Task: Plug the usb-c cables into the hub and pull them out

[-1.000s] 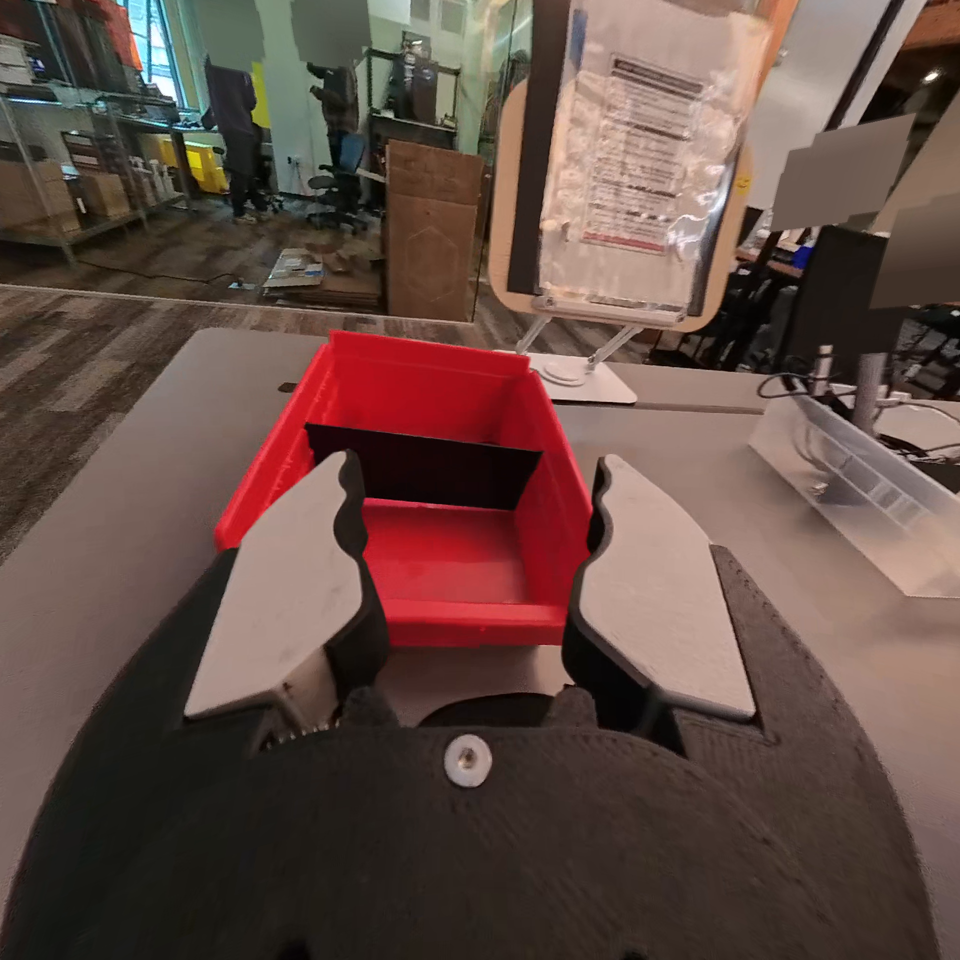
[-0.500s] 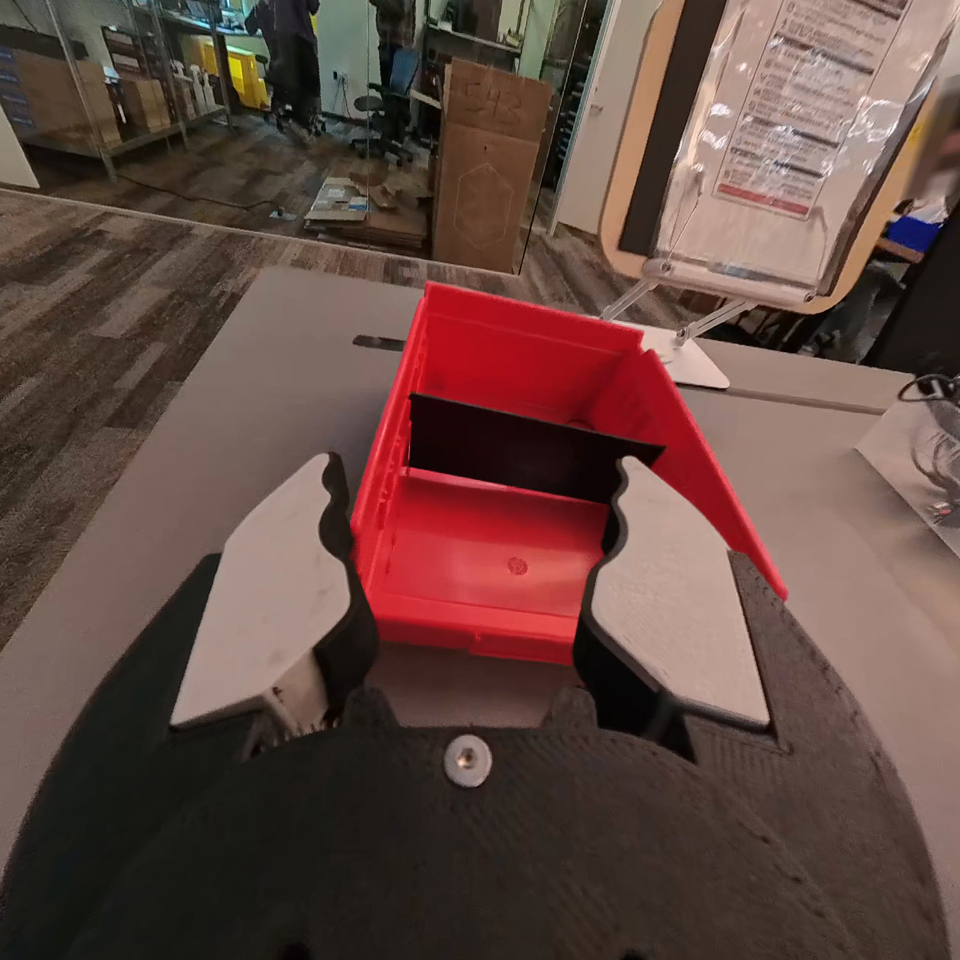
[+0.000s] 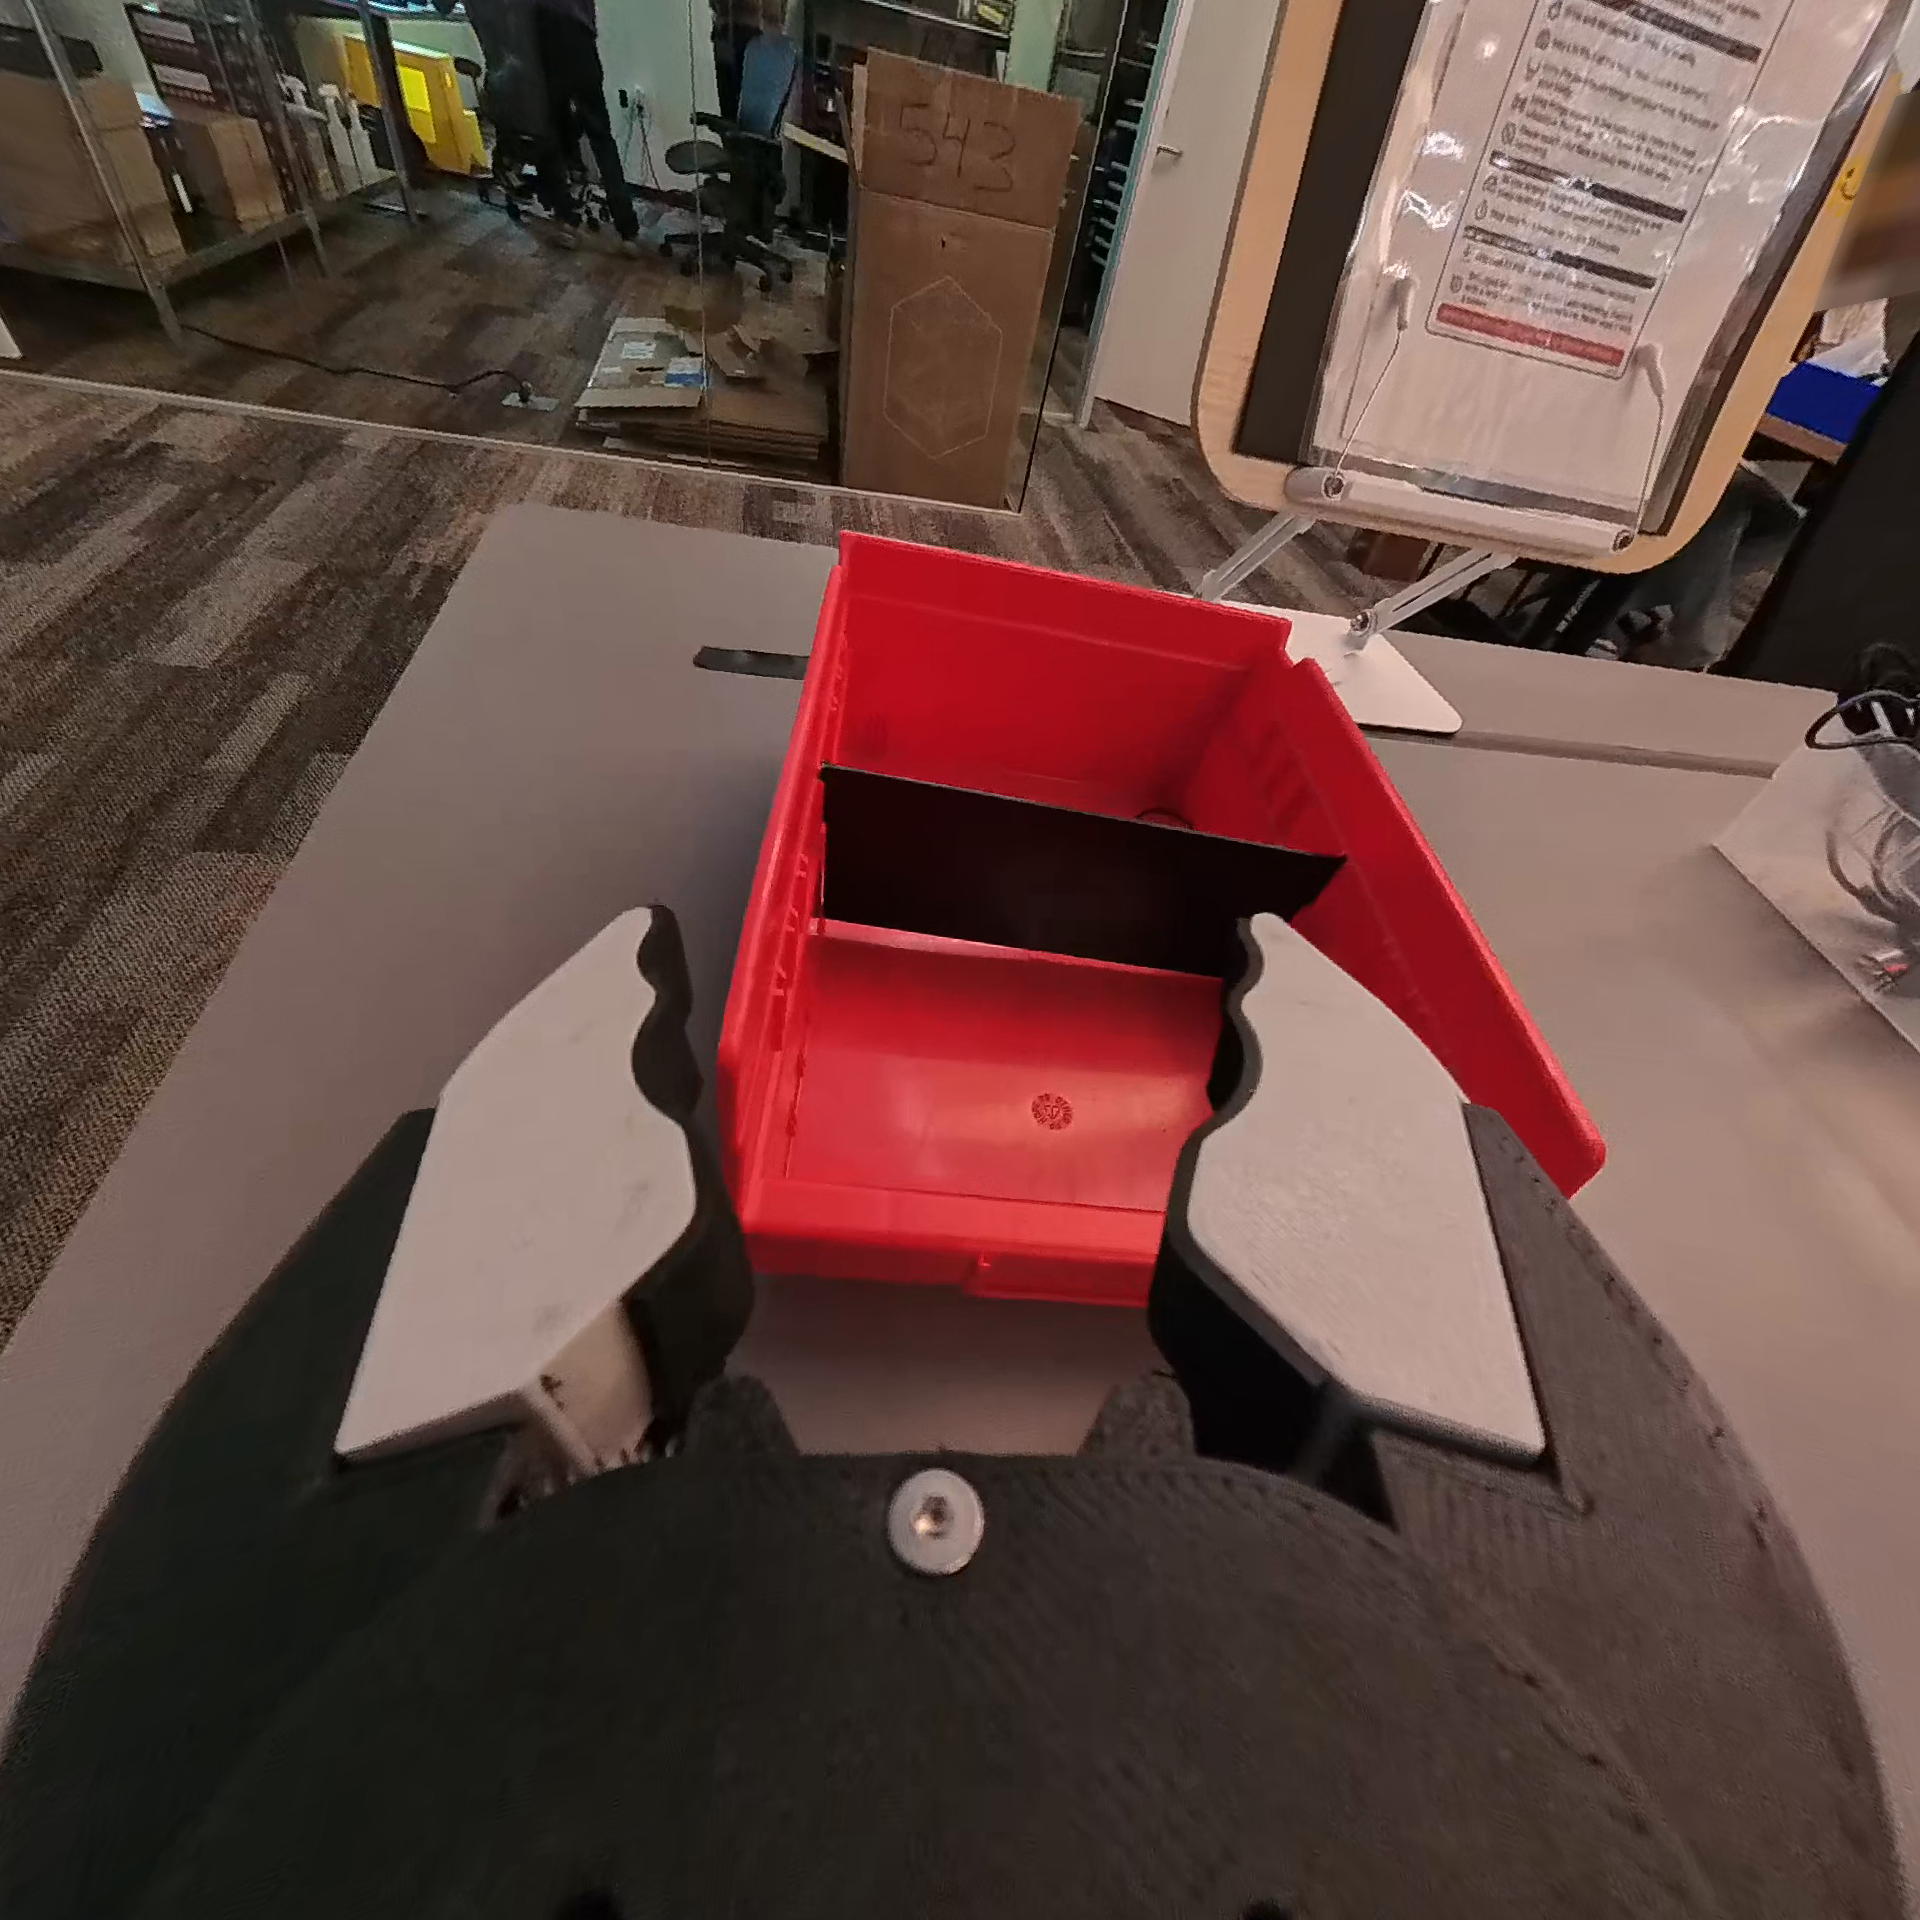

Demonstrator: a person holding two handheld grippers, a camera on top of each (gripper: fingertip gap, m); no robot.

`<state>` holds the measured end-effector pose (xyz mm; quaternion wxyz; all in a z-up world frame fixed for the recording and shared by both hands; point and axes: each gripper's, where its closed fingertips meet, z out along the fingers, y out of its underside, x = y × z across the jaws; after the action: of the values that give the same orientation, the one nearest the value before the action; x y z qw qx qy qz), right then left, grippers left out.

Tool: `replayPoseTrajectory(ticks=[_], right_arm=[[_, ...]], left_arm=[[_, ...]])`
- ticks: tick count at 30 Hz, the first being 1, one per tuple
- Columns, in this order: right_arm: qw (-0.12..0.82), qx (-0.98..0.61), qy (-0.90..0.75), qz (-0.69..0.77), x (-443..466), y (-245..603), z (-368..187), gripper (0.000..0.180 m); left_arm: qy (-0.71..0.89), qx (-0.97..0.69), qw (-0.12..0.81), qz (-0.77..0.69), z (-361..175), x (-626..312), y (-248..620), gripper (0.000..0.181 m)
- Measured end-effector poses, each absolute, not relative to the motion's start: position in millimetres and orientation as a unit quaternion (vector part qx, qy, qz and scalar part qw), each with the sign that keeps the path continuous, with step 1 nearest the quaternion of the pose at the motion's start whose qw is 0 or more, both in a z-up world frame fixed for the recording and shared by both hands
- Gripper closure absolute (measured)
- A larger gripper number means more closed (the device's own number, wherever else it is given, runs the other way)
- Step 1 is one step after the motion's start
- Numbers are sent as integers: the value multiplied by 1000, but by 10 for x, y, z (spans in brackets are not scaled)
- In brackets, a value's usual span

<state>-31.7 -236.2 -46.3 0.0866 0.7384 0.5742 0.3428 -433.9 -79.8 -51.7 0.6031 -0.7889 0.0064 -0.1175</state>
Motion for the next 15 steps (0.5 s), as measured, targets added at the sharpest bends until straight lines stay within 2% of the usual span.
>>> replayPoseTrajectory(ticks=[2,8,11,15], right_arm=[[115,752,550,345,-82,-2391,-478,137],[118,798,505,306,324,-2423,-554,138],[76,850,465,234,656,-2226,-634,136],[-55,944,319,69,1313,-1629,-673,131]], left_arm=[[1,-789,602,-121,-519,-4365,-789,83],[-7,-794,589,-148,-601,-4342,-703,81],[-1,-809,575,-121,-669,-4376,-662,79],[-6,-830,554,-71,-769,-4554,-574,78]])
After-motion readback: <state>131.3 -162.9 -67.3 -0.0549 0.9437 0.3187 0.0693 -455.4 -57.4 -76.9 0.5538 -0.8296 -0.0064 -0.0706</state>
